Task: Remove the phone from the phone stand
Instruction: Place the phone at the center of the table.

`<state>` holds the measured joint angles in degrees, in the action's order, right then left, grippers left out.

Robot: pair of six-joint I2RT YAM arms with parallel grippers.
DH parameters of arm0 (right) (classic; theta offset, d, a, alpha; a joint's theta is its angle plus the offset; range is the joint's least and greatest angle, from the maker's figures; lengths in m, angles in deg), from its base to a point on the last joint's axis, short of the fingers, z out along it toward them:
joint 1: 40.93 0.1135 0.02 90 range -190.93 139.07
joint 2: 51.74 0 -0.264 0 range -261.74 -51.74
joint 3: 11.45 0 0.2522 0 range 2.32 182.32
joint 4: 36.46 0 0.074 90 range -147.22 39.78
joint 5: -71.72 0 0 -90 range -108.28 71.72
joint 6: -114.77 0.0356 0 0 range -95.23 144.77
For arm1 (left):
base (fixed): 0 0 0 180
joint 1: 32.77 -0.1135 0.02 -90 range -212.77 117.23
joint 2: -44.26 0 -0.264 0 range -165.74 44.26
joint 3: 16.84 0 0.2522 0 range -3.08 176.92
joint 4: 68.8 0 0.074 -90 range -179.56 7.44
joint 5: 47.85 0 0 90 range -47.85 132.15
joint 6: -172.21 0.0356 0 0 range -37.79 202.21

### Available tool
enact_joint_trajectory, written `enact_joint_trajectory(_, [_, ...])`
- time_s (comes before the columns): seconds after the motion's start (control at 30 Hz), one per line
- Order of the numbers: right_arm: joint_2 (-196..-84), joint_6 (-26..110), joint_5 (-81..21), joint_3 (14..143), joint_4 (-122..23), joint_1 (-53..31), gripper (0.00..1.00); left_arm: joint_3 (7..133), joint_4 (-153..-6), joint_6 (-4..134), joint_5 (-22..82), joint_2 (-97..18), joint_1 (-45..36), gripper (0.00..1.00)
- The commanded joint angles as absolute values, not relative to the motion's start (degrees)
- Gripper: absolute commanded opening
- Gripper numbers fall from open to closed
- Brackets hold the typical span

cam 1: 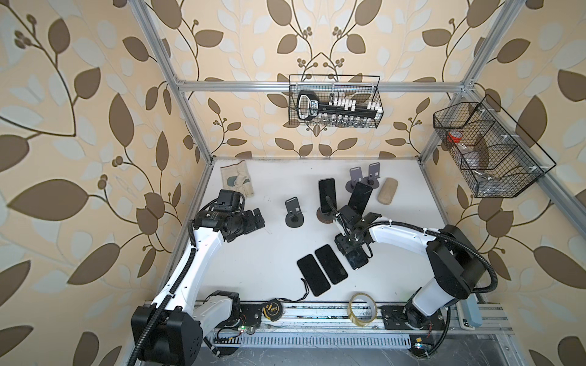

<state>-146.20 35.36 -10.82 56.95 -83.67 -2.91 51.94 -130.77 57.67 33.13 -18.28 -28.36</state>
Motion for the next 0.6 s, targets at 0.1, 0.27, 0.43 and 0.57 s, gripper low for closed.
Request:
enact_joint_trajectory(0.1, [-148.37, 36.07, -11.51, 54.80, -80.82, -3.79, 0.69, 51.67, -130.37, 58.13, 32.29, -17.87, -28.71, 0.99])
enact_joint_trajectory(0.27, [-149.43, 36.24, -12.20, 54.56, -80.07, -4.27, 0.70, 51.58, -130.29, 58.16, 31.97, -17.96, -28.72, 0.99])
enact_joint_trajectory(0.43, [-149.91, 36.72, -12.70, 54.52, -80.41, -4.45, 0.71, 51.58, -130.29, 58.04, 31.87, -18.23, -28.72, 0.99])
enact_joint_trajectory(0.57, [-149.48, 37.04, -12.61, 54.56, -81.20, -4.28, 0.72, 51.58, -130.20, 58.04, 31.88, -18.31, -28.69, 0.99])
